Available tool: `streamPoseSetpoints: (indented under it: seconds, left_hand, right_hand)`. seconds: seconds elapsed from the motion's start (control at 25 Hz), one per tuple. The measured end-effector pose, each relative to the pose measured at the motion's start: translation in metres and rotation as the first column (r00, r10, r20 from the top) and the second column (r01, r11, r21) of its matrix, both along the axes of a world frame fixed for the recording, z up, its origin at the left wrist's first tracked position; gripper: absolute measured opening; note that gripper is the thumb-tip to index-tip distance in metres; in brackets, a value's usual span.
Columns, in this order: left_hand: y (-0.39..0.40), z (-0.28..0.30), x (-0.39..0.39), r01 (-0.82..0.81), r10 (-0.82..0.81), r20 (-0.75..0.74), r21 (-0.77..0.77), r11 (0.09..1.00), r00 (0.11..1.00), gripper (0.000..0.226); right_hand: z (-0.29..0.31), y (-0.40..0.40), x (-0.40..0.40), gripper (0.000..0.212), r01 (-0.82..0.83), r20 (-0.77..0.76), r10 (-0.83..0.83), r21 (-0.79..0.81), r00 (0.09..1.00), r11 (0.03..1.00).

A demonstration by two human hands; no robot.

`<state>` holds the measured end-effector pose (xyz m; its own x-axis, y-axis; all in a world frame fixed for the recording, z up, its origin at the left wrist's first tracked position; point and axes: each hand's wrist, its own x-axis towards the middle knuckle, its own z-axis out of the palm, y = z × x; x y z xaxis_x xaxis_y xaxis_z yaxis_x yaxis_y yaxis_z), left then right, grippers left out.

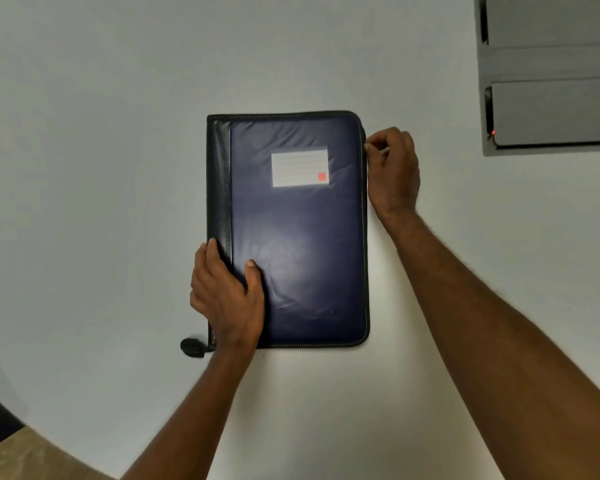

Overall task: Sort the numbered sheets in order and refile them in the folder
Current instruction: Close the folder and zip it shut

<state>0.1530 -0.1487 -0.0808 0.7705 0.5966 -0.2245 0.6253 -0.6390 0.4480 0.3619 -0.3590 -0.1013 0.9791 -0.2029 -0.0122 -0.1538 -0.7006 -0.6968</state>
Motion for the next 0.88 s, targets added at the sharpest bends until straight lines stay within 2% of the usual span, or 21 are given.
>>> streamPoseSetpoints:
  seconds: [0.16,0.32,0.48,0.64,0.88]
  left_hand:
    - [0.01,0.008,0.069,-0.003,0.003,-0.001,-0.052,0.999,1.0,0.073]
    - [0.01,0.0,0.127,-0.001,0.001,-0.023,-0.003,1.0,1.0,0.074]
    - [0.005,-0.014,0.123,0.024,-0.025,0.007,0.165,0.986,1.0,0.069]
    - [0.006,-0.019,0.122,0.025,-0.028,0.011,0.189,0.982,1.0,0.069]
    - [0.008,-0.02,0.12,0.036,-0.037,0.005,0.157,0.987,0.999,0.074]
  right_hand:
    - [-0.001,-0.005,0.002,0.009,-0.032,-0.019,0.032,-0.033,0.999,0.999]
    - [0.001,-0.006,0.002,0.008,-0.033,0.009,0.034,-0.058,0.999,0.998]
    - [0.003,-0.009,0.011,0.008,-0.03,0.031,0.033,-0.088,0.999,0.996]
    - [0.005,-0.006,0.037,0.009,-0.092,0.011,0.094,-0.121,0.996,0.988]
    - [0.008,-0.009,0.083,0.015,-0.328,-0.044,0.326,-0.05,0.944,0.943]
